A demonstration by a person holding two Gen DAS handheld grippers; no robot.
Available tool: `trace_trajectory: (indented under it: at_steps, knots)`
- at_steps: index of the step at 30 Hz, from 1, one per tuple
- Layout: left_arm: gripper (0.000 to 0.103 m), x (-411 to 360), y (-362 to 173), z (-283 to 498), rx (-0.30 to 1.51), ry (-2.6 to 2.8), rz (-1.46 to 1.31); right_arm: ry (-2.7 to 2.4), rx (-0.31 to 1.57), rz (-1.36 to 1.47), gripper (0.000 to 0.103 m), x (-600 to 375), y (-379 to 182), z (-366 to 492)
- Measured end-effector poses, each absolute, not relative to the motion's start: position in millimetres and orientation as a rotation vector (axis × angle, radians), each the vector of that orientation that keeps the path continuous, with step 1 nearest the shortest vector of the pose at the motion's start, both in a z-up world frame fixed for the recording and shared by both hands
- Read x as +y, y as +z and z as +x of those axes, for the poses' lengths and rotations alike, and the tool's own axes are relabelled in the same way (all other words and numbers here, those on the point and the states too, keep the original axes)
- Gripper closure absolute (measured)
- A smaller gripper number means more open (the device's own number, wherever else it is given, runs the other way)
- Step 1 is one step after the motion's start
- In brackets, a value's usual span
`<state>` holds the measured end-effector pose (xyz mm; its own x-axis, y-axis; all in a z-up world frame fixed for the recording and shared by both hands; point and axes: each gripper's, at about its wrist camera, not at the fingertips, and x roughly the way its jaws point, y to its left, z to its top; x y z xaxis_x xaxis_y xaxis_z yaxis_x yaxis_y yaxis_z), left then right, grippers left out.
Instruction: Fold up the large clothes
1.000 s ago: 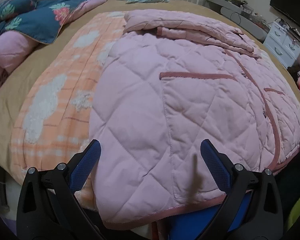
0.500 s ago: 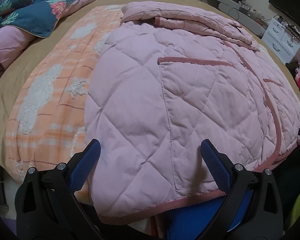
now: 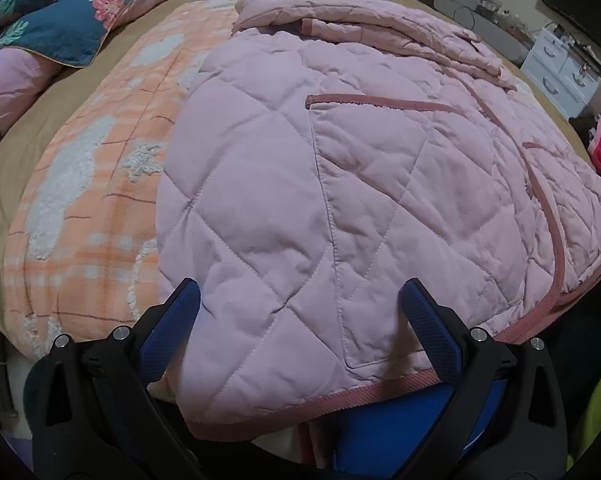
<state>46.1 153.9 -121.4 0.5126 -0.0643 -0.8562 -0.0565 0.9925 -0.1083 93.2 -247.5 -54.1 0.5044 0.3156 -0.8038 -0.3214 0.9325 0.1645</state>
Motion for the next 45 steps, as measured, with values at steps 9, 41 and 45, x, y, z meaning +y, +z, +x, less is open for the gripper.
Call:
trace_trajectory:
  at_steps: [9,41,45]
  knots:
    - [0.025,149.4,-114.2,37.7,1.017,-0.044,-0.121,0.408,0.896,0.085,0.077,-247.4,-28.2,109.2]
    - [0.038,201.5,-131.7,26.1,1.098,-0.026,-0.258,0.321,1.118,0.047,0.025,-240.5,-101.2,87.4]
    - [0.037,186.9,-140.9,32.2,1.103,-0.018,-0.227,0.345,1.125,0.031,0.014,-234.4,-103.9,86.9]
